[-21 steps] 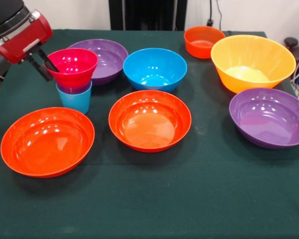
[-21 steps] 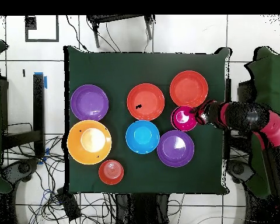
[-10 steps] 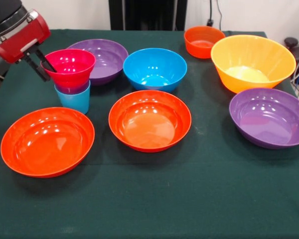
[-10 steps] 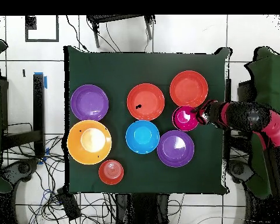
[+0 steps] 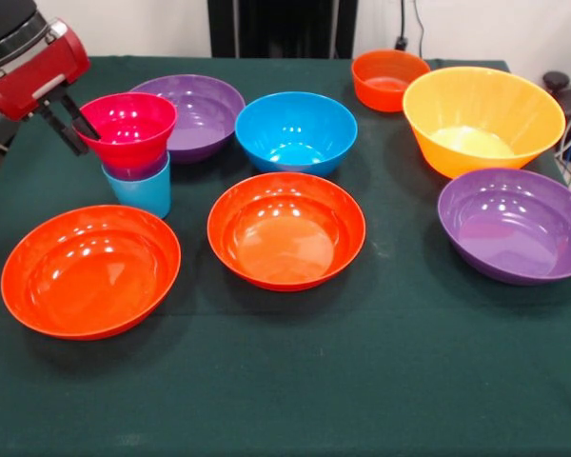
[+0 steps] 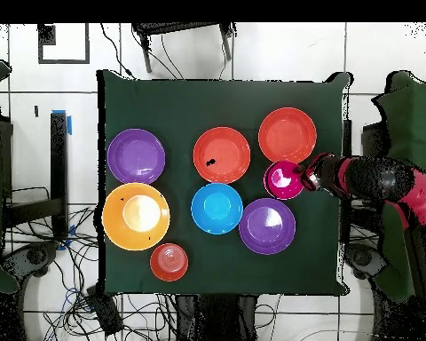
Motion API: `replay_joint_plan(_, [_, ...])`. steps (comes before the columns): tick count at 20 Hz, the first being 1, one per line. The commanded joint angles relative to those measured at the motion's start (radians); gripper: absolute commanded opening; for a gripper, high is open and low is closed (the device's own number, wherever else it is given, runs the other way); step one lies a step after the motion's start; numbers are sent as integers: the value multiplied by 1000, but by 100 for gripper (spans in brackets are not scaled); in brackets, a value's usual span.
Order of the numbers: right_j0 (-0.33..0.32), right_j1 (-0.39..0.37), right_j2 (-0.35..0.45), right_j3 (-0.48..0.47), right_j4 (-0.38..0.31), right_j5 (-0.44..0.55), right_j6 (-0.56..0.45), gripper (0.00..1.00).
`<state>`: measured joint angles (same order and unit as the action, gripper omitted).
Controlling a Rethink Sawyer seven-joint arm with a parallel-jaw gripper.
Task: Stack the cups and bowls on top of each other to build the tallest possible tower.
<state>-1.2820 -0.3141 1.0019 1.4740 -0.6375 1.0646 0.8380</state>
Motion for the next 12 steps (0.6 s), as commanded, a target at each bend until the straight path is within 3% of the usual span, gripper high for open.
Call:
replay_joint_plan(1, [27, 4, -57, 45, -92, -55, -210, 0])
replay_joint_plan(12, [15, 2, -59, 87, -93, -63, -184, 0])
